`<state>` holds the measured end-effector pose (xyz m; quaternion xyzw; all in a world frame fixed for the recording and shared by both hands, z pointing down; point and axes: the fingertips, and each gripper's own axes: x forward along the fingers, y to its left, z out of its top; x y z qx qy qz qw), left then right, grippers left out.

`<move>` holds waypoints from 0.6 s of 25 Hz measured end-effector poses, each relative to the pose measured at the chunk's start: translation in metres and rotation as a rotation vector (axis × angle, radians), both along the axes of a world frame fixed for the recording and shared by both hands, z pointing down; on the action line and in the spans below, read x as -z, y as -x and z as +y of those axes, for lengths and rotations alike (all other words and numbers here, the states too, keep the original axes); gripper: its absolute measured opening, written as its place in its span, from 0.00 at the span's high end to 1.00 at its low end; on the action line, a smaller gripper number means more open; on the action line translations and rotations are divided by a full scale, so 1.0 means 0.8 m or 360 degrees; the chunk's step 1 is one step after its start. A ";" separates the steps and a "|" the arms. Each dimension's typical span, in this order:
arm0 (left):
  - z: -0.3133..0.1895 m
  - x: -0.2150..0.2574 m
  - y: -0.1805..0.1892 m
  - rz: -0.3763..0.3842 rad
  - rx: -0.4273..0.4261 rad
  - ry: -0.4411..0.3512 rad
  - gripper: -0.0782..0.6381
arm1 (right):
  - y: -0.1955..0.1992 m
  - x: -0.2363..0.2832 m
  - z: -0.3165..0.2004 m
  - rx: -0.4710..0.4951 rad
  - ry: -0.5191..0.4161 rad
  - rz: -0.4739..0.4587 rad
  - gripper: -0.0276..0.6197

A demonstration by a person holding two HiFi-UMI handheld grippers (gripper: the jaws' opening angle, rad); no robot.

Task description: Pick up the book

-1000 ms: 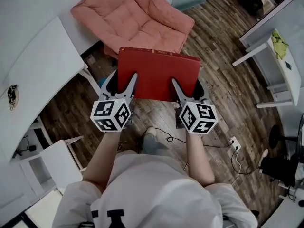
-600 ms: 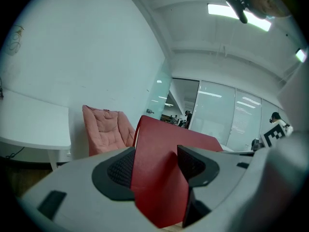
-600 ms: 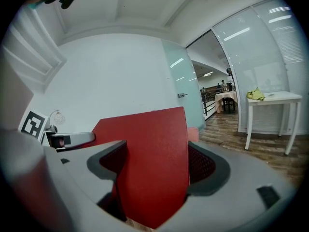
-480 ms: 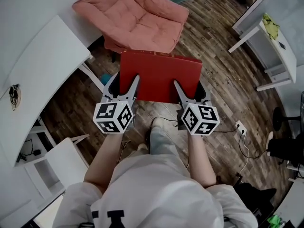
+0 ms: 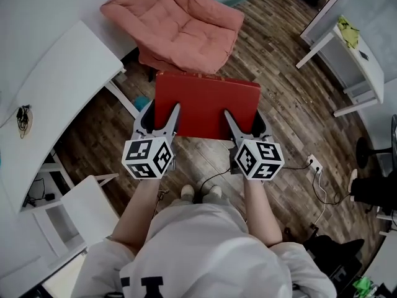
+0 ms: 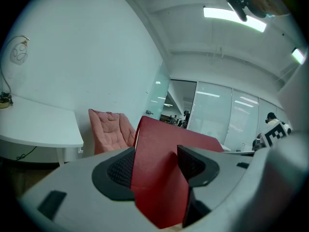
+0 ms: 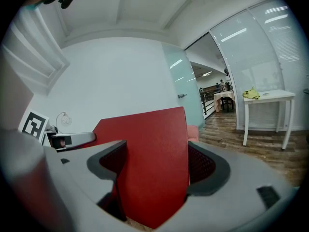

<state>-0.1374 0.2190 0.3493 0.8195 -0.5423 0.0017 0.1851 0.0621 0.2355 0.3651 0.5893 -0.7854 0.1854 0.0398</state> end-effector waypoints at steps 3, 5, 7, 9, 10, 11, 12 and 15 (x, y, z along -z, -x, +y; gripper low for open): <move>0.007 0.006 -0.011 0.0014 -0.0001 -0.0017 0.52 | -0.011 0.006 0.005 0.0002 -0.0015 0.0004 0.38; 0.014 0.008 -0.019 0.0023 0.0005 -0.0020 0.52 | -0.019 0.008 0.009 0.0005 -0.0018 0.0009 0.38; 0.020 0.008 -0.029 0.0019 0.0012 -0.0024 0.52 | -0.029 0.009 0.015 0.0004 -0.0022 0.0011 0.38; 0.025 0.009 -0.038 0.0008 0.0013 -0.0025 0.52 | -0.038 0.008 0.021 0.0002 -0.0017 0.0006 0.38; 0.028 0.010 -0.041 0.0006 0.0011 -0.0023 0.52 | -0.041 0.008 0.024 0.0004 -0.0012 0.0003 0.38; 0.031 0.010 -0.044 0.0007 0.0010 -0.0020 0.52 | -0.044 0.007 0.026 0.0007 -0.0007 0.0001 0.38; 0.033 0.010 -0.045 0.0009 0.0010 -0.0019 0.52 | -0.045 0.007 0.028 0.0010 -0.0005 0.0000 0.38; 0.039 0.010 -0.050 0.0010 0.0013 -0.0019 0.52 | -0.050 0.008 0.034 0.0010 -0.0007 0.0001 0.38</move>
